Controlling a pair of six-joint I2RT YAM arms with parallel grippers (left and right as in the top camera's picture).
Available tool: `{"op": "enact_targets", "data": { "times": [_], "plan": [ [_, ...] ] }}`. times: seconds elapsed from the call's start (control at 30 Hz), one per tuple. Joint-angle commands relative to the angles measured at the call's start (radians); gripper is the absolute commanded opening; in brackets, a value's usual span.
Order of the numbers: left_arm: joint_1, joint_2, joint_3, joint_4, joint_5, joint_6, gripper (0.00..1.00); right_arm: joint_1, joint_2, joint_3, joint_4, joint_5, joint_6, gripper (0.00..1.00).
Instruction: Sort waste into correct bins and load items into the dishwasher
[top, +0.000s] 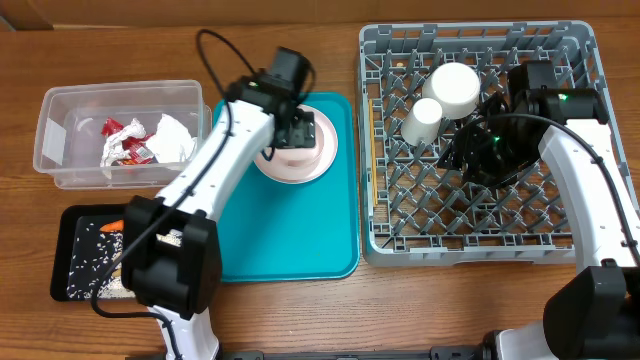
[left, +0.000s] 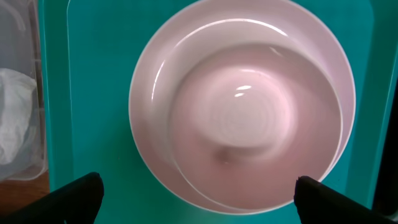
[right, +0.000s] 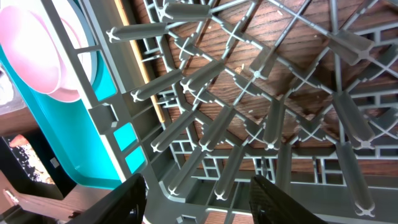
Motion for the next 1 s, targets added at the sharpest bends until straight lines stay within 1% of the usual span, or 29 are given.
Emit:
{"op": "enact_targets", "data": {
  "times": [0.0, 0.1, 0.37, 0.6, 0.73, 0.97],
  "plan": [
    [0.056, 0.005, 0.002, 0.01, 0.136, -0.031, 1.0, 0.0, 0.0, 0.002, 0.006, 0.002, 0.001, 0.57],
    [0.08, 0.007, 0.0, 0.01, 0.146, -0.029, 1.0, 0.0, 0.0, 0.002, 0.006, 0.002, 0.001, 0.57],
    [0.077, 0.008, -0.002, 0.033, 0.146, -0.029, 1.0, 0.0, 0.0, 0.002, 0.006, 0.002, 0.001, 0.57],
    [0.077, 0.019, -0.004, 0.051, 0.097, -0.028, 1.0, 0.0, 0.0, 0.002, 0.005, 0.002, 0.001, 0.57],
    [0.077, 0.04, -0.004, 0.05, 0.097, -0.028, 1.0, 0.0, 0.0, 0.002, 0.005, 0.002, 0.001, 0.61],
    [0.077, 0.065, -0.004, 0.047, 0.094, -0.028, 1.0, 0.0, 0.0, 0.002, 0.004, 0.002, 0.001, 0.61]
  ]
}}
